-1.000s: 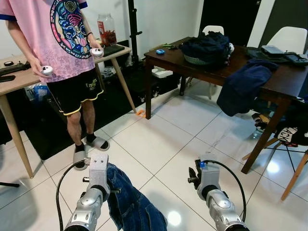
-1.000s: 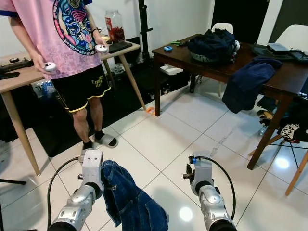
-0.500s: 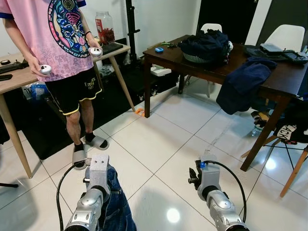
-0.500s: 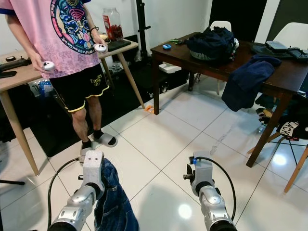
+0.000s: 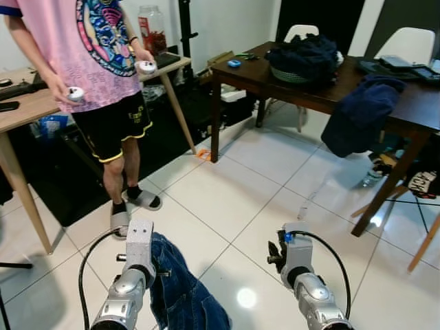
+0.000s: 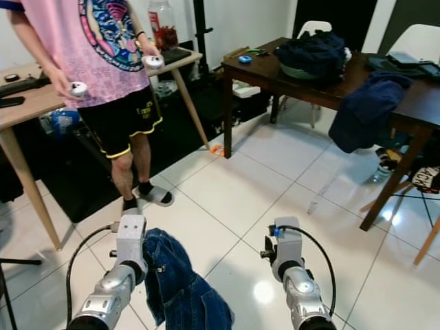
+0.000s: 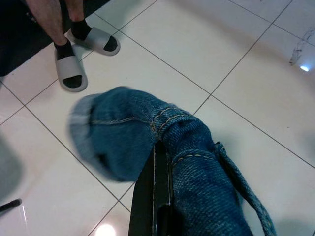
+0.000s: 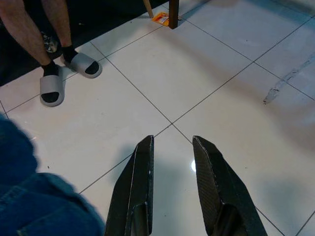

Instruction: Hang hanger

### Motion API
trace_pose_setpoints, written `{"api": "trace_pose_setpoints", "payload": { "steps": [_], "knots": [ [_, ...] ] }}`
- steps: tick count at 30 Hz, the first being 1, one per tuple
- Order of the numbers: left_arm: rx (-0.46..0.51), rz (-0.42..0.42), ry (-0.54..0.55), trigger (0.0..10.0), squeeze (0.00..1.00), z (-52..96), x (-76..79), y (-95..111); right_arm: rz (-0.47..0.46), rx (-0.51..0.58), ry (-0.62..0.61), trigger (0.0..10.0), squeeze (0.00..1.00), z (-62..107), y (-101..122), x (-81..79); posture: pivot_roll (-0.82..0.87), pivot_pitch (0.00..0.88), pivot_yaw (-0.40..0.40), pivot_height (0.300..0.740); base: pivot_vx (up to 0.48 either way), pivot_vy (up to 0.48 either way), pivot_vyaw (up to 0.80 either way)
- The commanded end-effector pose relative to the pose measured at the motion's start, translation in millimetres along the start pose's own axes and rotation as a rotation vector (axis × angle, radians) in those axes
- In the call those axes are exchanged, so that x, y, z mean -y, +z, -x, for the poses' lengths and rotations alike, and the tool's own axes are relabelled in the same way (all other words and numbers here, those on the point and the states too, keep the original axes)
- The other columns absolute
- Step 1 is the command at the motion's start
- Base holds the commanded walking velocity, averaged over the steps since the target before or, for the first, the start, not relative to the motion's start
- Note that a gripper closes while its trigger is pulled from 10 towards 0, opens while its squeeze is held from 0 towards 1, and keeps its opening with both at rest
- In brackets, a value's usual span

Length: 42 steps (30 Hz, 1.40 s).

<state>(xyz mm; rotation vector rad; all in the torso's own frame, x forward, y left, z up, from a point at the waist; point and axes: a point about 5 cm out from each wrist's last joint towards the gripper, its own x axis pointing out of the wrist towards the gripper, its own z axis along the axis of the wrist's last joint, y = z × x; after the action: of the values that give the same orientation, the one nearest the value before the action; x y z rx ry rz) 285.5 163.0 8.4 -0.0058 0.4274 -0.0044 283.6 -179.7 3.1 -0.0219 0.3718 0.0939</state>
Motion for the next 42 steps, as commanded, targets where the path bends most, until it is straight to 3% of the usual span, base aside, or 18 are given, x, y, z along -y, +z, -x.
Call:
{"api": "trace_pose_setpoints", "payload": {
  "steps": [1, 20, 42],
  "knots": [
    [0.022, 0.001, 0.001, 10.0, 0.0, -1.8, -0.7, 5, 0.002, -0.009, 0.004, 10.0, 0.0, -1.1, 1, 1.2, -0.08, 0.0, 0.008, 0.74, 0.0, 0.0, 0.0],
    [0.029, -0.015, -0.013, 10.0, 0.0, -3.5, 4.6, 8, -0.002, -0.03, 0.008, 10.0, 0.0, -1.4, -1, 0.1, -0.08, 0.0, 0.014, 0.74, 0.0, 0.0, 0.0],
    [0.072, -0.033, -0.033, 10.0, 0.0, -3.3, 9.1, 17, 0.009, -0.021, 0.025, 10.0, 0.0, -5.7, 6, -1.6, -0.07, 0.0, 0.004, 0.74, 0.0, 0.0, -0.79]
  ]
}}
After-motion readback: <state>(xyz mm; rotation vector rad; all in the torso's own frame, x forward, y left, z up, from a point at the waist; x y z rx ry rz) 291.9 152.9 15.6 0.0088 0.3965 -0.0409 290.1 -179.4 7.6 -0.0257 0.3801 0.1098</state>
